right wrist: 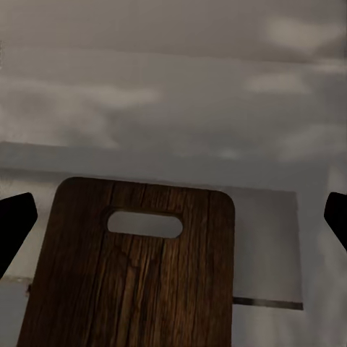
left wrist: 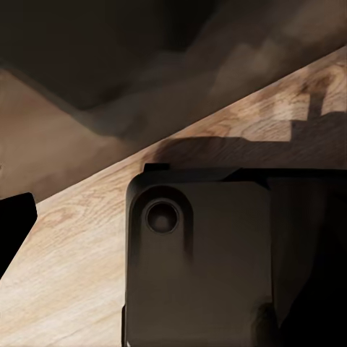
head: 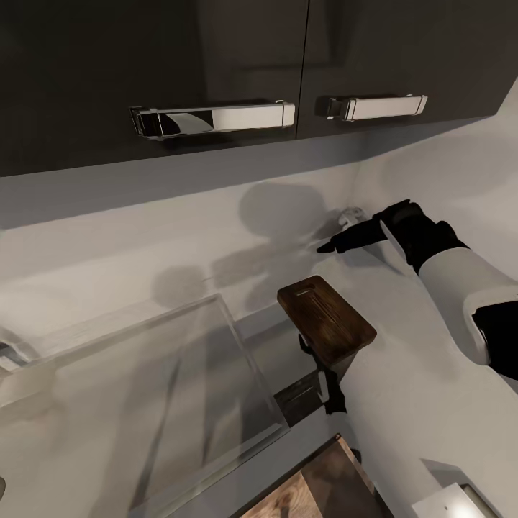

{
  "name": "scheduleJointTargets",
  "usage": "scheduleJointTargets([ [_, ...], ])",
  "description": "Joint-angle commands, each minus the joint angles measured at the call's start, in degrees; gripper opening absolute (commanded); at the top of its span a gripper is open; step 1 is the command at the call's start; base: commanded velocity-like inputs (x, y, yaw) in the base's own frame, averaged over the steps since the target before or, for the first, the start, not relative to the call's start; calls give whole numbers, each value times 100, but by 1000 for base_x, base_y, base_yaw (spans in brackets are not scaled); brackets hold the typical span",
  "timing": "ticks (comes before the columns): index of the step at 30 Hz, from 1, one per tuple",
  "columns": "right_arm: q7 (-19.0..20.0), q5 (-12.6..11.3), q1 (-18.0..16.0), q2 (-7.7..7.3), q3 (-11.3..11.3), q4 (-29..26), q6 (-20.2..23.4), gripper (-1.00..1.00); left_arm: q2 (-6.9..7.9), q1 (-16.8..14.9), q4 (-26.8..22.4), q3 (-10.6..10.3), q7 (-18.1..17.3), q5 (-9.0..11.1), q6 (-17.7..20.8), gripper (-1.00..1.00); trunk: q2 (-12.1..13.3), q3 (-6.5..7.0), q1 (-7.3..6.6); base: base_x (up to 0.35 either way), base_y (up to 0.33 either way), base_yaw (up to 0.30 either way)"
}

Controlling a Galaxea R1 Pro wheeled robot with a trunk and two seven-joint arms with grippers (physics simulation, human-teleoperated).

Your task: In the kitchen, take the Vidalia onion out of the sink, dice it on the chopping board with the paring knife, put the diced onion into the bowl on the countertop, then place both the paring knife and the chopping board into the sink.

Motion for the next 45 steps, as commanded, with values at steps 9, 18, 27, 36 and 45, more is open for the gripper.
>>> scheduleJointTargets([
  [9, 38, 159, -1, 58, 28, 56, -51, 100, -7, 2, -10, 9, -6, 0, -6, 100, -10, -9, 3, 0, 0, 0],
  [18, 37, 180, -3, 208, 25, 587, -759, 100, -8, 0, -10, -26, -16, -2, -6, 100, -10, -9, 3, 0, 0, 0],
  [27, 37, 181, 2, 372, 24, 1112, -1334, 100, -8, -1, -10, -58, -17, -2, -6, 100, -10, -9, 3, 0, 0, 0],
  [36, 56, 179, 12, 405, 24, 1293, -1635, 100, -8, 0, -10, -67, -17, -2, -6, 100, -10, -9, 3, 0, 0, 0],
  [45, 194, 183, 13, 358, 23, 1307, -1627, 100, -15, 0, -10, -69, -17, -2, -6, 100, -10, -9, 3, 0, 0, 0],
])
